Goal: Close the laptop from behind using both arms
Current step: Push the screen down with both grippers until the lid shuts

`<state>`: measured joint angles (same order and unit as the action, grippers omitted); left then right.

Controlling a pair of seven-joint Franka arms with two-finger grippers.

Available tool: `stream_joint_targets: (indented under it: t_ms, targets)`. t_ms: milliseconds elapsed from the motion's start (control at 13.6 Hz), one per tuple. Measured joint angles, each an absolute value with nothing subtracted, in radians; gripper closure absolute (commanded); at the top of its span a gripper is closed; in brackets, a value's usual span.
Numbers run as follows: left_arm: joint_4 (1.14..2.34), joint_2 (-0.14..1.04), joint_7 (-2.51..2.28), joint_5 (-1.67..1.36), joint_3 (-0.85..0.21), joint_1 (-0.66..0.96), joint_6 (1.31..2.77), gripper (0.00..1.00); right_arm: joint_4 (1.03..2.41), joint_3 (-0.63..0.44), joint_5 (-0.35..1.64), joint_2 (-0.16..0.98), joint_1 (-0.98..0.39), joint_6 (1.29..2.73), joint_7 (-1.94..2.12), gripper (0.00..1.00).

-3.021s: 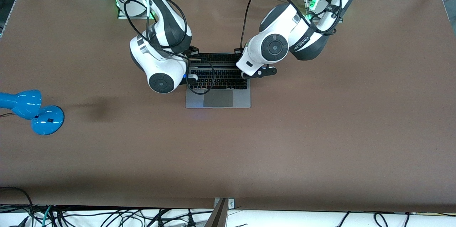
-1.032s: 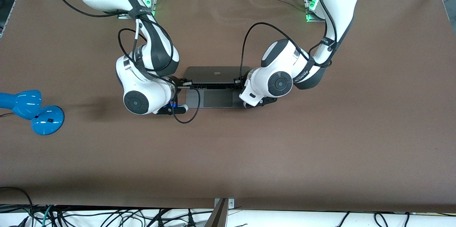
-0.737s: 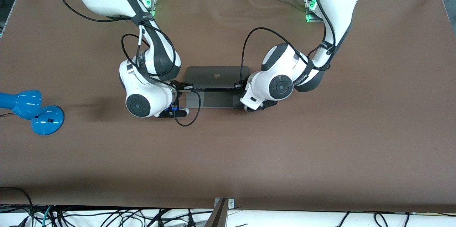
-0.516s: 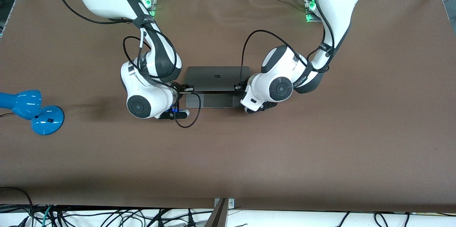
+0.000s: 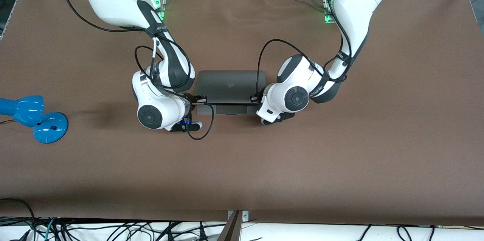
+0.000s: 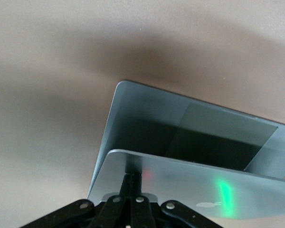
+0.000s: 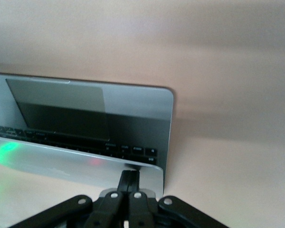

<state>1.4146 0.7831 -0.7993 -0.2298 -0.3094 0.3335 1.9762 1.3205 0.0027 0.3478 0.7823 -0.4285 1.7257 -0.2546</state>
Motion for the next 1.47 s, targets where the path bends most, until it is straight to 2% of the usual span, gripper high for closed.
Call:
stream_joint_targets:
  t_ms: [1400, 1474]
  targets:
    - [1.411, 0.884, -0.799, -0.176, -0.306, 0.341, 2.083, 1.00, 1.319, -0.003, 0.347, 0.888, -0.429, 1.886, -0.171, 1.00]
    - [1.410, 0.884, -0.799, -0.175, -0.305, 0.342, 2.083, 0.97, 1.318, -0.003, 0.347, 0.894, -0.429, 1.894, -0.171, 1.00]
